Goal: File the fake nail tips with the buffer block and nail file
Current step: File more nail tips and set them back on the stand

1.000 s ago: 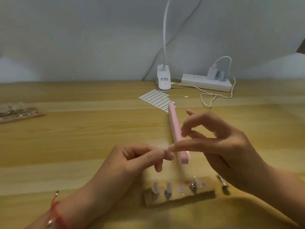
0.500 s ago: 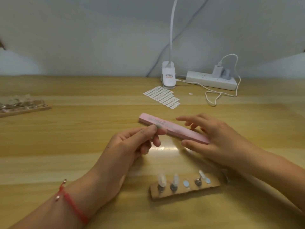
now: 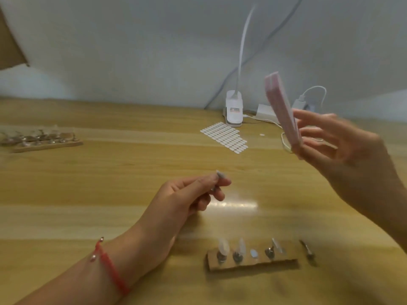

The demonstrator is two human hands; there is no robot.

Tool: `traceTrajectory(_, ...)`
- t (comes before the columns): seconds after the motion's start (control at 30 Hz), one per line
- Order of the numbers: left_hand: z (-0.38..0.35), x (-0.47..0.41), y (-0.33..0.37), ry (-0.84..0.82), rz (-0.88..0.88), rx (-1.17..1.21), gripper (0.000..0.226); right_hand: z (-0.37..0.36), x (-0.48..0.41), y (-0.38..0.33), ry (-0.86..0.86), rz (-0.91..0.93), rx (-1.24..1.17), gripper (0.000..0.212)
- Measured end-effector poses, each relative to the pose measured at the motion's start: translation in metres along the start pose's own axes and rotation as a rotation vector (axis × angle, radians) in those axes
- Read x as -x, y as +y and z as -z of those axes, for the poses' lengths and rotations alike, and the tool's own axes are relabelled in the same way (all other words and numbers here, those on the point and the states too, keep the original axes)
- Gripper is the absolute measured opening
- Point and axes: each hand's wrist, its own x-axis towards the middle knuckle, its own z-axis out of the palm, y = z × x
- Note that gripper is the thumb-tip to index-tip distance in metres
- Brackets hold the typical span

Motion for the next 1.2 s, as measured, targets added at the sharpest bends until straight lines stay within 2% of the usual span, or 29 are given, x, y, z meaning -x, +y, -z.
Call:
traceTrajectory(0.07, -0.001, -0.001, -0.001, 0.004, -0.010, 0.000, 0.032, -0.010, 0.015, -0.009, -0.026, 0.019, -0.100, 0.043)
traceTrajectory(0.17, -0.002, 0.001, 0.000, -0.013, -0.019, -0.040, 0.030, -0.021, 0.027, -0.011, -0.008, 0.160, 0.045, 0.035)
traceTrajectory(0.23, -0.003, 0.003, 0.001, -0.047, -0.015, -0.101, 0.027, -0.022, 0.032, -0.007, 0.008, 0.201, 0.047, 0.029)
traceTrajectory(0.3, -0.002, 0.004, 0.000, -0.060, -0.013, -0.124, 0.027, -0.020, 0.034, -0.007, 0.033, 0.073, -0.142, 0.031)
traceTrajectory(0.4, -0.002, 0.003, 0.000, -0.045, -0.006, -0.117, 0.027, -0.012, 0.030, -0.008, 0.043, -0.279, -0.661, 0.039)
traceTrajectory(0.47, -0.002, 0.003, -0.001, -0.042, -0.004, -0.115, 0.027, -0.009, 0.027, -0.004, 0.029, -0.499, -0.922, 0.046)
traceTrajectory(0.57, -0.001, 0.002, -0.003, -0.031, -0.017, -0.125, 0.040, -0.010, 0.027, 0.002, 0.011, -0.718, -1.030, 0.055)
traceTrajectory(0.67, -0.002, 0.002, -0.003, -0.020, -0.018, -0.135, 0.042, -0.010, 0.027, 0.002, -0.041, -0.768, -0.892, 0.042)
traceTrajectory(0.77, -0.001, 0.002, -0.004, -0.019, -0.016, -0.143, 0.042, -0.010, 0.027, 0.002, -0.067, -0.726, -0.728, 0.045)
traceTrajectory(0.93, -0.001, 0.002, -0.003, -0.031, -0.018, -0.134, 0.040, -0.013, 0.029, -0.004, 0.038, -0.640, -0.752, 0.043)
traceTrajectory(1.0, -0.001, 0.002, -0.003, -0.035, -0.019, -0.150, 0.035, -0.010, 0.029, -0.003, 0.087, -0.475, -0.531, 0.044)
traceTrajectory(1.07, -0.002, 0.003, -0.001, -0.037, -0.016, -0.154, 0.030, -0.008, 0.030, -0.007, 0.074, -0.224, -0.191, 0.042)
traceTrajectory(1.13, -0.003, 0.003, -0.002, -0.026, -0.014, -0.148, 0.034, -0.011, 0.034, -0.007, 0.040, 0.043, 0.099, 0.035)
traceTrajectory(1.2, -0.004, 0.003, -0.001, -0.022, -0.013, -0.142, 0.031, -0.017, 0.039, -0.009, -0.005, 0.264, 0.229, 0.035)
